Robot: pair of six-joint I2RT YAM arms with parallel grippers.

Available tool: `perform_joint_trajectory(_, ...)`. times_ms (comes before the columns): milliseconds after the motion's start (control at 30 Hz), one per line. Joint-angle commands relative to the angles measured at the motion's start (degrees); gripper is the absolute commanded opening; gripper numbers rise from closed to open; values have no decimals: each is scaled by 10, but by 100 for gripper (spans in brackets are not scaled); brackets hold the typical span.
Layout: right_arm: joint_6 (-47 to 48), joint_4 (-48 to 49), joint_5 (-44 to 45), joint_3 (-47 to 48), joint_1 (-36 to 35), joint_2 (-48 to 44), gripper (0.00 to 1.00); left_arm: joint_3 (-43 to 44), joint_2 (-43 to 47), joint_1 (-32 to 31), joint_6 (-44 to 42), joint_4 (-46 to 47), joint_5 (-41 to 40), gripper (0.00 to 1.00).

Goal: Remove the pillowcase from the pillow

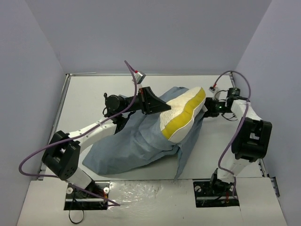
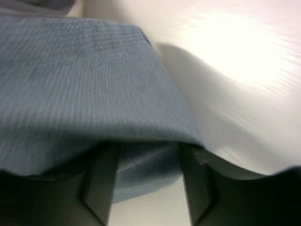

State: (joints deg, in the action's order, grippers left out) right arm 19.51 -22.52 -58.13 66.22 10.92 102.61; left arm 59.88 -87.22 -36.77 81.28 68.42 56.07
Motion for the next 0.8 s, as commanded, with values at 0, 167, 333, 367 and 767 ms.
perform_joint_trajectory(0,-8,-7,99,44,69,-135,57,12,-14,-12,-97,100,-55,2)
perform_joint_trajectory(167,-18,-31,177,99,138,-219,80,30,-137,-22,-98,158,-85,2)
perform_joint_trajectory(333,-76,-80,130,107,162,-257,90,74,-236,-45,-131,137,-105,2)
perform_joint_trajectory(367,-84,-89,90,104,162,-259,90,88,-245,-51,-162,98,-106,2)
perform_joint_trajectory(767,-103,-111,61,27,35,-201,100,75,-304,-107,-300,-51,-125,2)
